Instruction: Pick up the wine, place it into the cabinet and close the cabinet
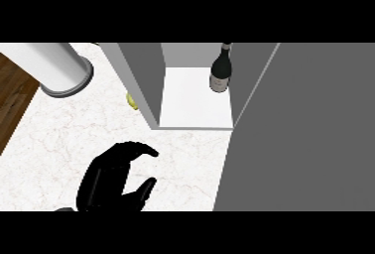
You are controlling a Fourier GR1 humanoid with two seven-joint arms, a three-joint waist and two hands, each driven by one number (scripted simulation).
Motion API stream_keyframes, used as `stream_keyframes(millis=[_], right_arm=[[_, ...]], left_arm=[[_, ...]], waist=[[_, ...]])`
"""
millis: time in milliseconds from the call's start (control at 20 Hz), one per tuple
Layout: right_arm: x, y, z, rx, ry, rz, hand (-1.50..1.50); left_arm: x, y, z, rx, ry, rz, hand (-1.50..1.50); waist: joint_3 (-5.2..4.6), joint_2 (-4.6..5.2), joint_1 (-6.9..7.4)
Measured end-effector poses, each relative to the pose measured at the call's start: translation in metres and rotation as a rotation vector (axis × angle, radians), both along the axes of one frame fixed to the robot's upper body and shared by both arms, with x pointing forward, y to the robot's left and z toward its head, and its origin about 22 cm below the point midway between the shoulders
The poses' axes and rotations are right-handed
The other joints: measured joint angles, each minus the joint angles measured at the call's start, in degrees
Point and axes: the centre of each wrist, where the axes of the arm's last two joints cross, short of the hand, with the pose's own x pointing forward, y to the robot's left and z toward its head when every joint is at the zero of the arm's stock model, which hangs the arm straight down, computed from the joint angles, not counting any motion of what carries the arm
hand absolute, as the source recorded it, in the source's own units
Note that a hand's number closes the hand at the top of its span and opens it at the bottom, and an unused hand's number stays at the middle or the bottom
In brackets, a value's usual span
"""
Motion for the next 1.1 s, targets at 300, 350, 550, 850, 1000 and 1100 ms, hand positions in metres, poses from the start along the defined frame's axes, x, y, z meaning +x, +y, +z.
stream_keyframes(millis=[300,350,550,850,1000,1100], right_arm=[[-0.006,0.019,-0.005,0.003,0.061,0.125,1.50],[-0.007,0.024,-0.006,0.011,0.068,0.153,1.50],[-0.014,0.049,-0.003,0.033,0.107,0.266,1.50],[-0.026,0.085,0.003,0.032,0.156,0.367,1.50],[-0.034,0.097,0.008,-0.010,0.159,0.370,1.50],[-0.038,0.107,0.010,-0.021,0.161,0.369,1.50]], left_arm=[[-0.019,0.035,0.012,-0.007,0.001,0.005,1.50],[-0.021,0.043,0.013,-0.002,0.003,0.010,1.50],[-0.032,0.068,0.018,-0.001,0.003,0.036,-1.50],[-0.049,0.109,0.023,-0.035,0.000,0.090,-1.50],[-0.054,0.129,0.026,-0.042,0.000,0.119,-1.50],[-0.057,0.141,0.025,-0.041,0.007,0.143,-1.50]], waist=[[-0.02,-0.06,0.11],[-0.04,-0.05,0.10],[-0.07,-0.09,0.25],[-0.15,-0.32,0.61],[-0.19,-0.44,0.92],[-0.22,-0.49,1.12]])
